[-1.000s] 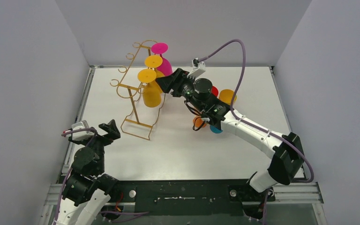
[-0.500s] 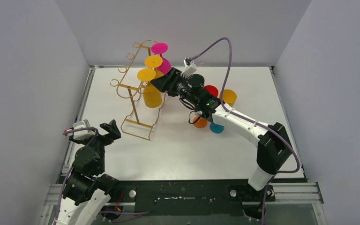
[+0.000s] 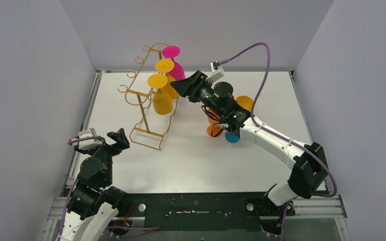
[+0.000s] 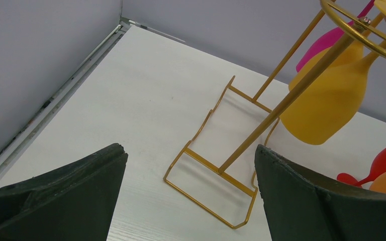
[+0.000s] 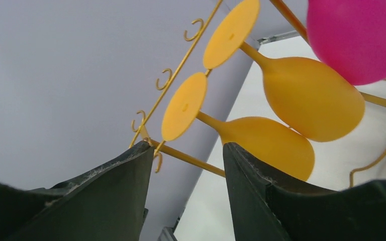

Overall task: Take the wine glass off the wine glass rack
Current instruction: Pick up the wine glass from the wine rack.

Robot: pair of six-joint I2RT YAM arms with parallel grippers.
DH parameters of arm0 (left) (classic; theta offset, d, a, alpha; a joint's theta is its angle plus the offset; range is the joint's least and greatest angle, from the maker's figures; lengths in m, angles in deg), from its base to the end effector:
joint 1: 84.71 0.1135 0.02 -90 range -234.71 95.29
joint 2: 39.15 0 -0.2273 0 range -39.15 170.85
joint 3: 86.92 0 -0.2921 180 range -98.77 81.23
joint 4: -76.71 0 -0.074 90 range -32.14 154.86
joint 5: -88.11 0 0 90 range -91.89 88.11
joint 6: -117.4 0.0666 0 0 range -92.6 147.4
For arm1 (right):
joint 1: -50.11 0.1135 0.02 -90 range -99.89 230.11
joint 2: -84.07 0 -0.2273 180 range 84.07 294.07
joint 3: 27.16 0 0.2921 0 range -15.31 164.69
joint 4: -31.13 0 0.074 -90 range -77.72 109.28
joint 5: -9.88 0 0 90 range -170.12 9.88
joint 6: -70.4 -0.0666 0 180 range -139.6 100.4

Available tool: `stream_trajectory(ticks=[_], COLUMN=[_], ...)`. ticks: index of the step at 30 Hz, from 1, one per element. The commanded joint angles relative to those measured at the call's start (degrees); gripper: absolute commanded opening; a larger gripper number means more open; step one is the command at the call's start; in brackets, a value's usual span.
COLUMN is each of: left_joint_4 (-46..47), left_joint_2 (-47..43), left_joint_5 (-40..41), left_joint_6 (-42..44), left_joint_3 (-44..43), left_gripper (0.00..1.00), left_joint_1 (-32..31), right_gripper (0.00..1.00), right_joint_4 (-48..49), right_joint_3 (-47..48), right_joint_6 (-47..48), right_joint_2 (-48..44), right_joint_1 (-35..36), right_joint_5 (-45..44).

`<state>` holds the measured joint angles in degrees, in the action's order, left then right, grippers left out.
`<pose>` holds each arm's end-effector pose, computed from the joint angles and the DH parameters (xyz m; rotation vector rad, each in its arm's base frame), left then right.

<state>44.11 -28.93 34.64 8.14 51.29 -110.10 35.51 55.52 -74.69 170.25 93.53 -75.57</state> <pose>0.1730 -0.0382 0.3045 -0.4077 1.5329 -0.1023 0.3136 0.3041 0.3246 0.1070 1.7367 1.3826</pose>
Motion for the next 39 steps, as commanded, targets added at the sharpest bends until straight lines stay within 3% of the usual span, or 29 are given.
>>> stream_trajectory(ticks=[1,13,23,34,39], left_joint_4=[2.3,2.2,2.2,2.2,2.3], left_joint_2=[0.6,0.7,0.8,0.8,0.8], left_joint_5=[-1.1,-1.3,-1.4,-1.2,-1.3], left_joint_6=[0.7,0.7,0.7,0.6,0.6], left_joint_3=[-1.6,-1.5,-1.5,-1.5,-1.5], left_gripper=[0.97,0.97,0.97,0.97,0.97], left_joint_1=[0.4,0.5,0.5,0.6,0.6], right_gripper=[0.53,0.46,0.36,0.21,0.19], right_joint_4=[4.3,1.0,-2.4,-2.9,-0.7], right_joint_3=[6.2,15.9,15.0,15.0,14.1], right_joint_6=[0.3,-1.7,0.8,1.0,-0.6], right_joint_2=[3.0,12.9,10.5,9.6,8.8], right_joint_1=[-0.2,-0.5,-0.2,-0.2,-0.5], right_joint_5=[6.2,8.6,4.0,4.2,6.2])
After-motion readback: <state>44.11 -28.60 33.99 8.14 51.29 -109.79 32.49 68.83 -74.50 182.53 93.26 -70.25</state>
